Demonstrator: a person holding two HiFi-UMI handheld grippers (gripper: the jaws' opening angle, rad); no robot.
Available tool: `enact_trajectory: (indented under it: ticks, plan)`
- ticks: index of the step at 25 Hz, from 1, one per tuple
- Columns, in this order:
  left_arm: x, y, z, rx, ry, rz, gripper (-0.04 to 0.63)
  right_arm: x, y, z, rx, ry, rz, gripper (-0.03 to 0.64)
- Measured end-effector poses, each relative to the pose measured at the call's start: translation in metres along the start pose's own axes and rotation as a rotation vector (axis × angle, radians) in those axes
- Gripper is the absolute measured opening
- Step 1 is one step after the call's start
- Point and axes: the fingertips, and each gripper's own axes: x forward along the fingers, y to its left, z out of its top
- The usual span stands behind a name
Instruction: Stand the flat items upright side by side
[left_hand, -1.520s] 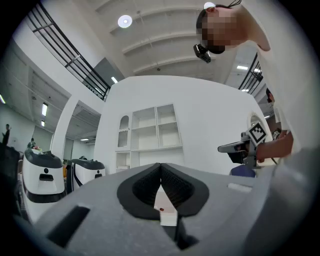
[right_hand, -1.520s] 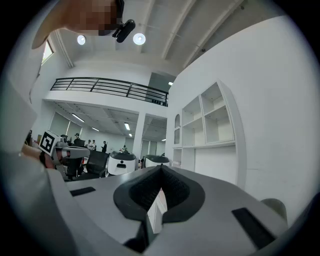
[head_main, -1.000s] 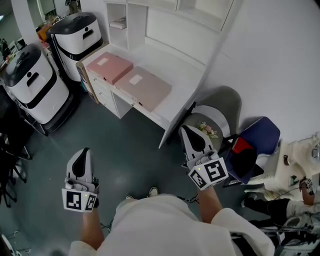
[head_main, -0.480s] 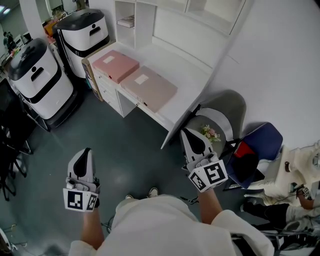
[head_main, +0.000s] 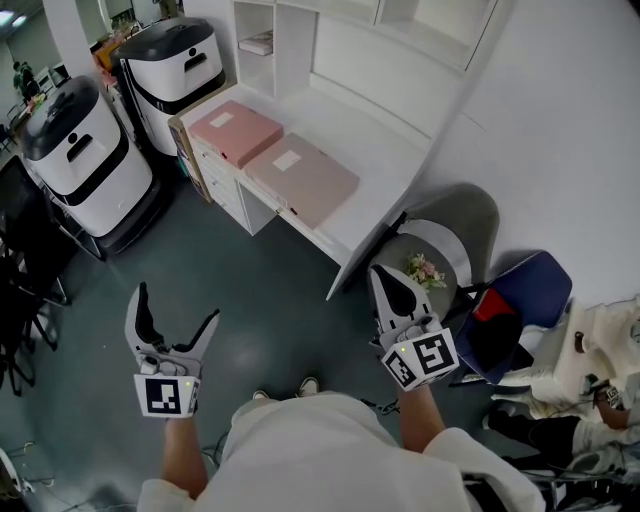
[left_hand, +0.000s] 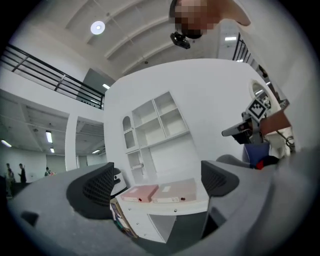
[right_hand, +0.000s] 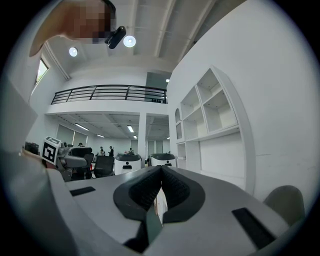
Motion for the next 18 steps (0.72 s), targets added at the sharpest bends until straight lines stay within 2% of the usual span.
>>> enact_trajectory:
  ticks: [4,8,13,18]
  plan:
    - [0.016,-0.016,-0.007,0.069,0.095,-0.034,0.563,-0.002,-0.013,-0.005,0.026,-0.022,-0.007,0.003]
    - [0.023,-0.03,-0.015,0.192,0.155,-0.066,0.563,0.003,-0.031,-0.025,0.074,-0.016,-0.01,0.003]
    - [0.039,-0.024,-0.043,0.169,0.218,-0.063,0.561,0.023,-0.037,-0.041,0.088,0.014,0.004,0.003]
    - [0.095,-0.021,-0.072,0.152,0.206,-0.142,0.561,0.057,-0.053,-0.049,0.08,0.028,-0.054,0.003]
